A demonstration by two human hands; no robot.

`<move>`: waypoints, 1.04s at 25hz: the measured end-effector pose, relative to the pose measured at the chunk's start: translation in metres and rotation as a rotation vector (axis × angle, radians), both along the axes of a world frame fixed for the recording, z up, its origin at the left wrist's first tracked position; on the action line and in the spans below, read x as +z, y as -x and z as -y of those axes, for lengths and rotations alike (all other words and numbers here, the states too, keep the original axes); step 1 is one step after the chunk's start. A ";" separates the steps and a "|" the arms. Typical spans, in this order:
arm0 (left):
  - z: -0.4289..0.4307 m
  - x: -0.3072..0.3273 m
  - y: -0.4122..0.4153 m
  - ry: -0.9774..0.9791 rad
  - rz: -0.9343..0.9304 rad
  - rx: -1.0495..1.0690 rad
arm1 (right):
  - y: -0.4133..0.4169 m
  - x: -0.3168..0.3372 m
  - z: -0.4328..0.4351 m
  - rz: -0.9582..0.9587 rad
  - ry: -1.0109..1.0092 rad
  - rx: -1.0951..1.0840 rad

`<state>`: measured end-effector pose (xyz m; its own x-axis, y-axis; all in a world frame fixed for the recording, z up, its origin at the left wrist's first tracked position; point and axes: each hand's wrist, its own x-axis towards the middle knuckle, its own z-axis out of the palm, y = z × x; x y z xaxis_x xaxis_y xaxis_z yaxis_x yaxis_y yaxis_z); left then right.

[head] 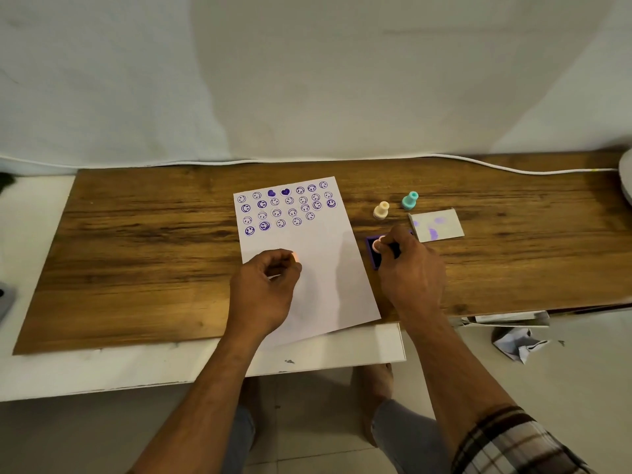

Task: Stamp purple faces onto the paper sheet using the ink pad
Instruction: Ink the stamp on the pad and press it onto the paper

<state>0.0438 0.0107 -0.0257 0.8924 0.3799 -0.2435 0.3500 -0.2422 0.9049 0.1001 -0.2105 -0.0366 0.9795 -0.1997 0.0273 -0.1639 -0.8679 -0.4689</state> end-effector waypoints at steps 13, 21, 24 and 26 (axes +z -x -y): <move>-0.012 0.000 0.013 -0.585 -0.062 -0.564 | -0.006 0.001 -0.043 0.260 -0.390 0.130; -0.015 0.006 0.018 -0.641 -0.112 -0.602 | -0.018 -0.014 -0.057 0.197 -0.238 0.173; -0.015 0.004 0.016 -0.645 -0.113 -0.585 | -0.024 -0.019 -0.061 0.205 -0.154 0.208; -0.016 0.003 0.016 -0.640 -0.114 -0.582 | -0.025 -0.021 -0.061 0.217 -0.128 0.229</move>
<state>0.0279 0.0263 -0.0229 0.9704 -0.0339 -0.2389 0.0931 -0.8608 0.5003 0.1253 -0.1494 -0.0573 0.9733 0.0091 0.2292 0.1438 -0.8026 -0.5789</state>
